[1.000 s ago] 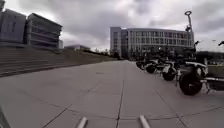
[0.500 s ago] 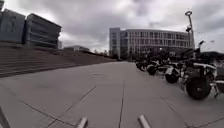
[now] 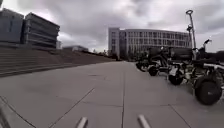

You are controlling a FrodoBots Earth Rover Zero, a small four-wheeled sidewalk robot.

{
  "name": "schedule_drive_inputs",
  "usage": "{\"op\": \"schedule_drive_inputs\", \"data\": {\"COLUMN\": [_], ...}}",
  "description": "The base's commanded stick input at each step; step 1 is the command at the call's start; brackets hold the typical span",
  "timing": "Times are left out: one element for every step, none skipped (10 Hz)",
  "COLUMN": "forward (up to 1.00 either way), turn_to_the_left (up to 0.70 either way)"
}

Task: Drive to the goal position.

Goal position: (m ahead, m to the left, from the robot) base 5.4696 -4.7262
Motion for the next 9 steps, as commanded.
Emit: {"op": "schedule_drive_inputs", "data": {"forward": [0.50,0.50,0.50,0.50,0.50,0.50,0.50,0.50,0.50], "turn_to_the_left": [0.01,0.01,0.01,0.01,0.01,0.01,0.01,0.01,0.01]}}
